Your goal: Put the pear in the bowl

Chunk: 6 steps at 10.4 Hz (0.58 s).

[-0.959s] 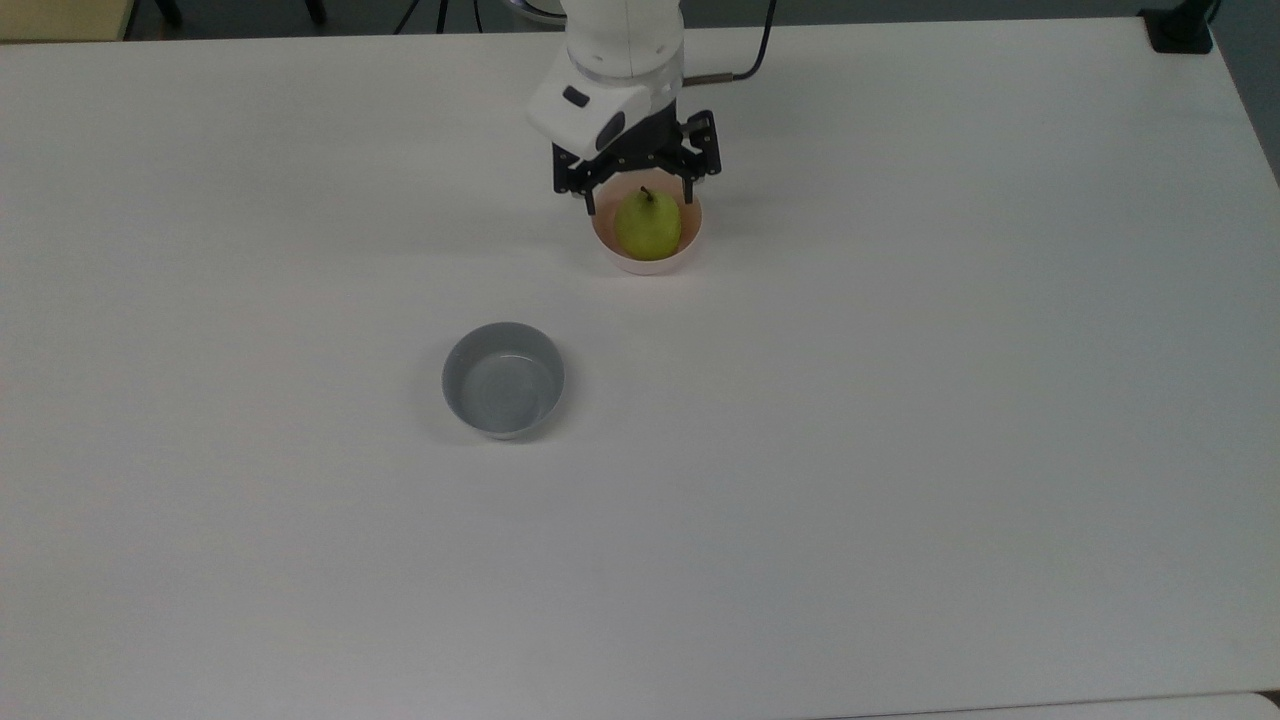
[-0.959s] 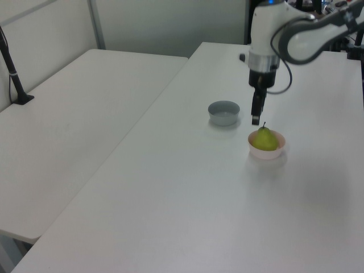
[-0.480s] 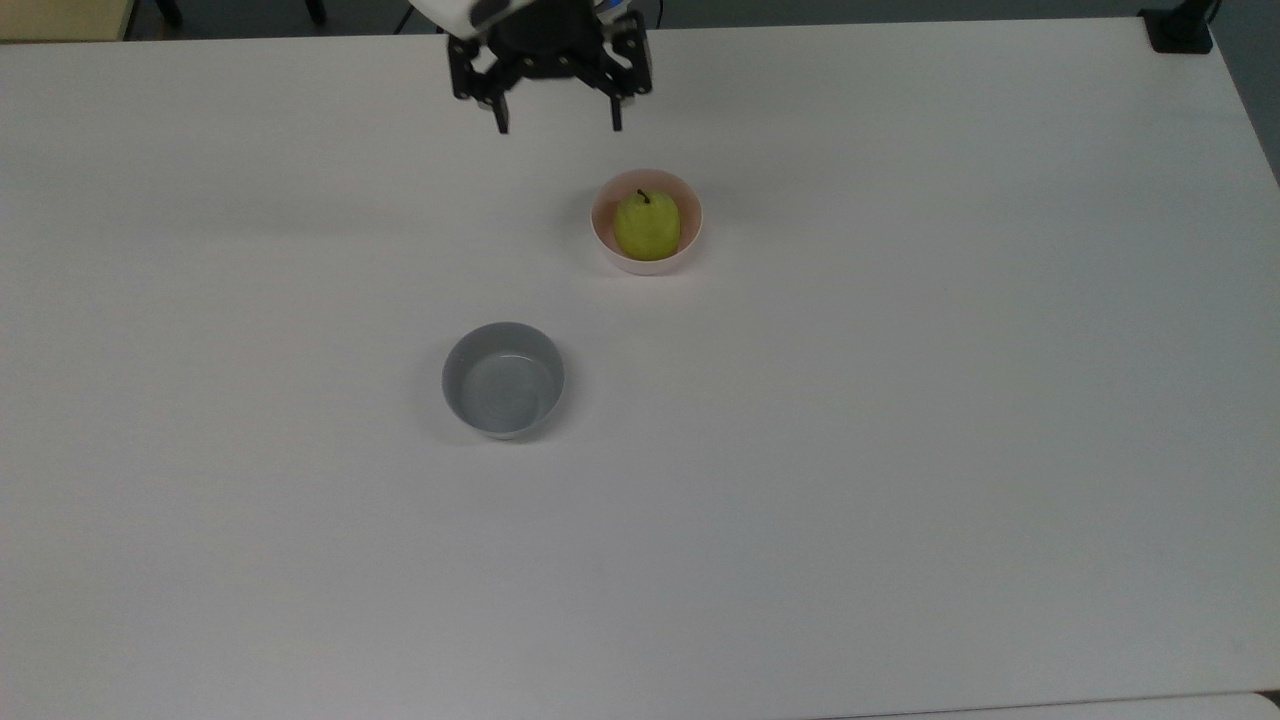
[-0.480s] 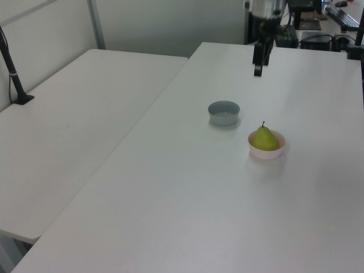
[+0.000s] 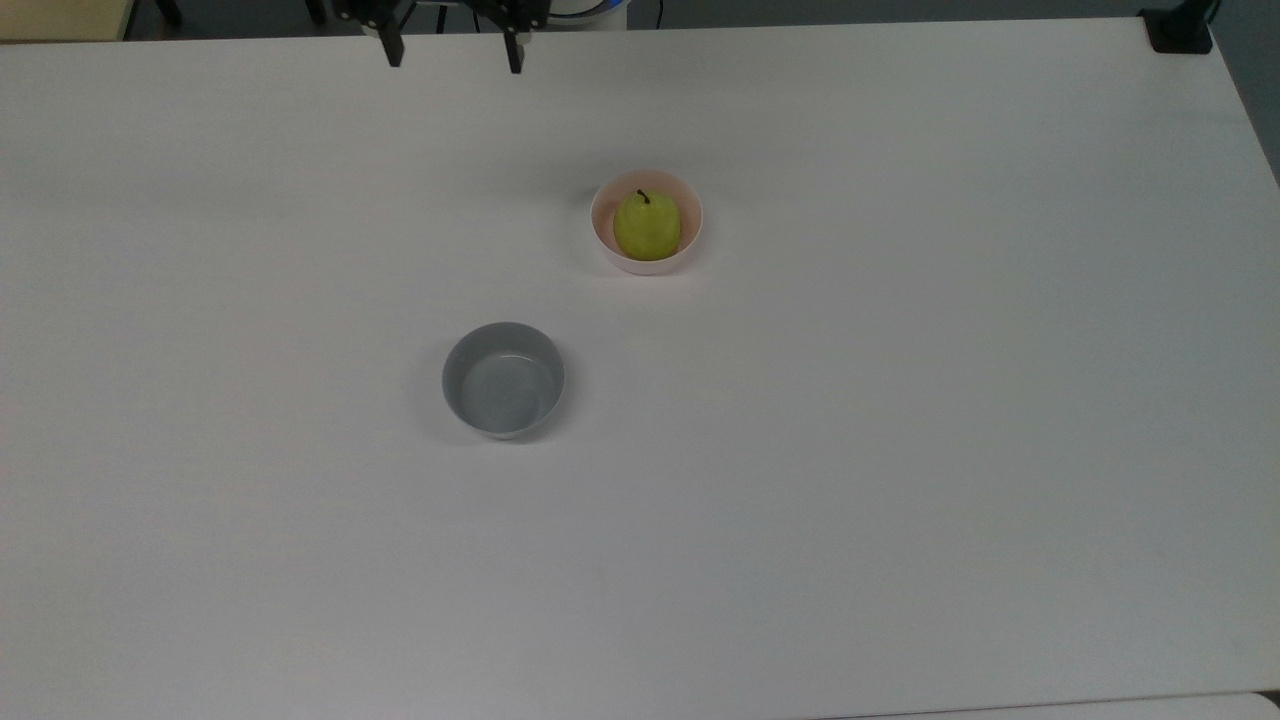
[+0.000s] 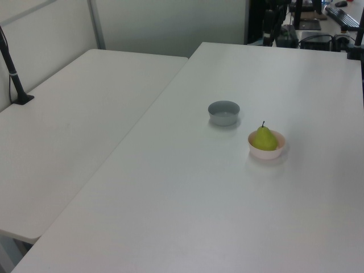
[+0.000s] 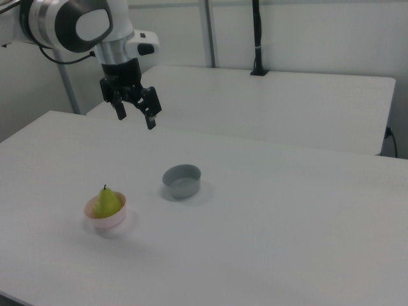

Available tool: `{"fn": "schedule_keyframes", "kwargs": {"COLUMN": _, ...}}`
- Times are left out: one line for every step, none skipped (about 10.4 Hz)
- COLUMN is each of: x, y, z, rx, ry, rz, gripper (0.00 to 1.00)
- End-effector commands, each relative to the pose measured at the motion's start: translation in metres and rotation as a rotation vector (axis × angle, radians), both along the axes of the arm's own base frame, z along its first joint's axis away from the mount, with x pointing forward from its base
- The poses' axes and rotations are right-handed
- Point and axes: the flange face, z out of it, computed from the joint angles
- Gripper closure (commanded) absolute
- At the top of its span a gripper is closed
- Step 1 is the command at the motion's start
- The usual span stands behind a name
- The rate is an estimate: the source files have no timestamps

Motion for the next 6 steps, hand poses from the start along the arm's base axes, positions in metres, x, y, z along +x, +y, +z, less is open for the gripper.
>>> {"fn": "schedule_keyframes", "kwargs": {"x": 0.0033, "y": -0.01, "z": 0.0141, "rx": -0.031, "ry": -0.022, "rz": 0.129, "gripper": 0.0}}
{"fn": "schedule_keyframes", "kwargs": {"x": 0.0044, "y": -0.01, "z": 0.0162, "rx": -0.03, "ry": -0.027, "rz": 0.128, "gripper": 0.0}}
{"fn": "schedule_keyframes", "kwargs": {"x": 0.0047, "y": -0.0101, "z": 0.0152, "rx": -0.031, "ry": -0.024, "rz": 0.131, "gripper": 0.0}}
{"fn": "schedule_keyframes", "kwargs": {"x": 0.0035, "y": -0.01, "z": 0.0173, "rx": -0.031, "ry": -0.021, "rz": 0.133, "gripper": 0.0}}
{"fn": "schedule_keyframes", "kwargs": {"x": 0.004, "y": -0.0092, "z": 0.0165, "rx": -0.03, "ry": -0.019, "rz": 0.132, "gripper": 0.0}}
{"fn": "schedule_keyframes", "kwargs": {"x": 0.0036, "y": -0.0091, "z": 0.0174, "rx": -0.031, "ry": -0.021, "rz": 0.136, "gripper": 0.0}}
